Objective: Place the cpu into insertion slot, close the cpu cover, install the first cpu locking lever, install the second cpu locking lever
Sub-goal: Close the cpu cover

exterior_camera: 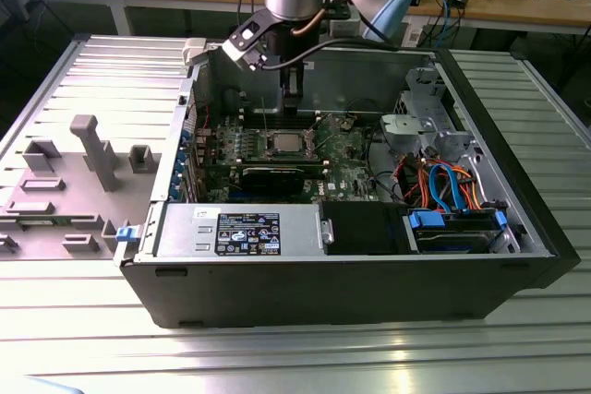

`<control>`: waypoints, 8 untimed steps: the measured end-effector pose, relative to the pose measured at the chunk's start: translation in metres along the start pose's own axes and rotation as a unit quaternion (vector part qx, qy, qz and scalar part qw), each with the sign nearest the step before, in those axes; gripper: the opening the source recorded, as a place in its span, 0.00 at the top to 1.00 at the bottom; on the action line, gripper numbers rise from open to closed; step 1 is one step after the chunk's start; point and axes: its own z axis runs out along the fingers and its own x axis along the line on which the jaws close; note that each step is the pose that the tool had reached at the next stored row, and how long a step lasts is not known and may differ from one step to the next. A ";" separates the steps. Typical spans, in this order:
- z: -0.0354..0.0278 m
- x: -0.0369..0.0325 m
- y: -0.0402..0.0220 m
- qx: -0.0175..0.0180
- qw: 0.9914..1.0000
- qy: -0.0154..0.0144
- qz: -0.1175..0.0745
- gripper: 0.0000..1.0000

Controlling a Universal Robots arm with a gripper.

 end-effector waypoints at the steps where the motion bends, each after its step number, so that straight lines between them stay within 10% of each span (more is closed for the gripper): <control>1: -0.0002 0.0000 0.0000 0.000 1.000 0.000 0.000 0.89; 8: -0.0003 0.0000 0.0005 0.001 1.000 0.000 0.000 0.89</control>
